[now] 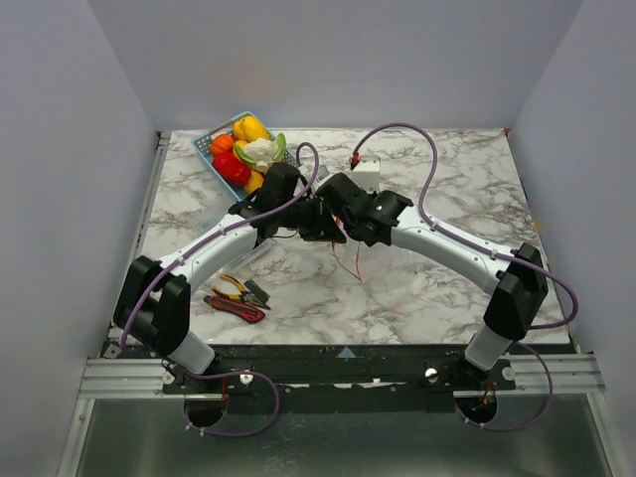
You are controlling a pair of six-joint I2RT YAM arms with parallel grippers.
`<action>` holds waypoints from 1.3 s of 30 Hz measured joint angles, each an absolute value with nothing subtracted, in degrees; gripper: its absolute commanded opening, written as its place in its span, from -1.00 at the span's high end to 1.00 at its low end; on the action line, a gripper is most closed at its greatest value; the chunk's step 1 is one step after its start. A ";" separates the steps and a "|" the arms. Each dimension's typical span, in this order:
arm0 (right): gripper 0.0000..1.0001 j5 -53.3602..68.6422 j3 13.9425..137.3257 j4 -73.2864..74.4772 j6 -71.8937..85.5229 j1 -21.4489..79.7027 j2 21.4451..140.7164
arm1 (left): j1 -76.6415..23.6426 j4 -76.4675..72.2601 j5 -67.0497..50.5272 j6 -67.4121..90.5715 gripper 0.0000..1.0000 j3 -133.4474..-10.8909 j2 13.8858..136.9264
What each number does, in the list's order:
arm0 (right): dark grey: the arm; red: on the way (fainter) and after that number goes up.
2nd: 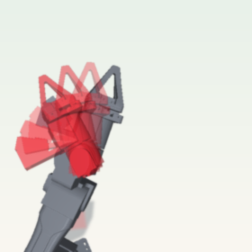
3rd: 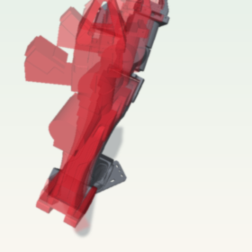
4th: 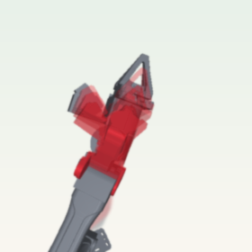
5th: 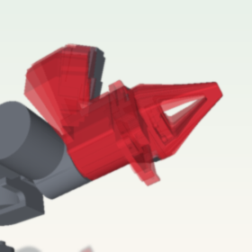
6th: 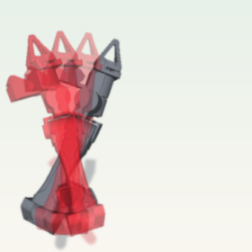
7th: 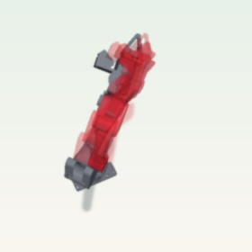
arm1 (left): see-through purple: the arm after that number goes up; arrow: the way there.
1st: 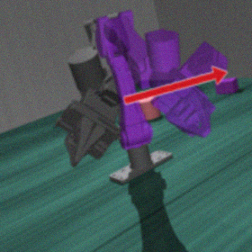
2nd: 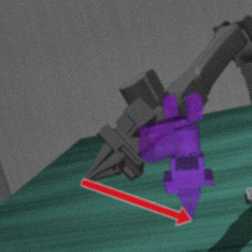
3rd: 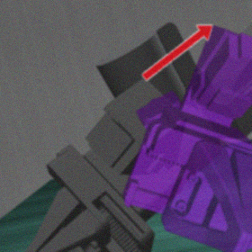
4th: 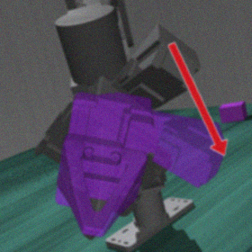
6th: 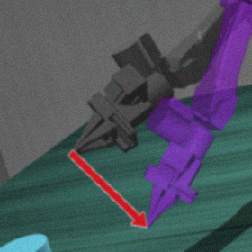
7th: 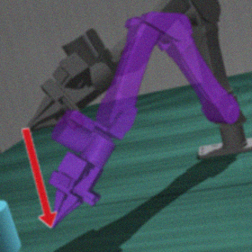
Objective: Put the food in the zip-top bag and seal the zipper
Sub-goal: Adjust the zipper food storage bag at the center of the board.
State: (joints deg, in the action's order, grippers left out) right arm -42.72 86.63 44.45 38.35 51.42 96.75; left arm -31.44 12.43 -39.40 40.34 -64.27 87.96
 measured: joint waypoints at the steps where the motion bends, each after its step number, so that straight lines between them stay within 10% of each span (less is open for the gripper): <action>1: 0.99 -42.70 87.68 46.70 40.21 51.42 97.25 | -31.24 12.82 -39.38 40.27 1.00 -64.29 87.96; 12: 0.99 -48.47 90.70 57.89 52.47 51.42 96.82 | -29.93 14.79 -38.11 40.10 0.95 -65.25 88.18; 31: 0.99 -43.33 77.21 47.48 45.21 50.11 86.17 | -29.67 12.32 -32.97 31.11 -0.88 -63.55 78.74; 39: 0.99 -41.95 76.14 43.81 39.27 45.82 84.71 | -29.58 17.04 -21.54 26.63 -0.94 -63.22 66.28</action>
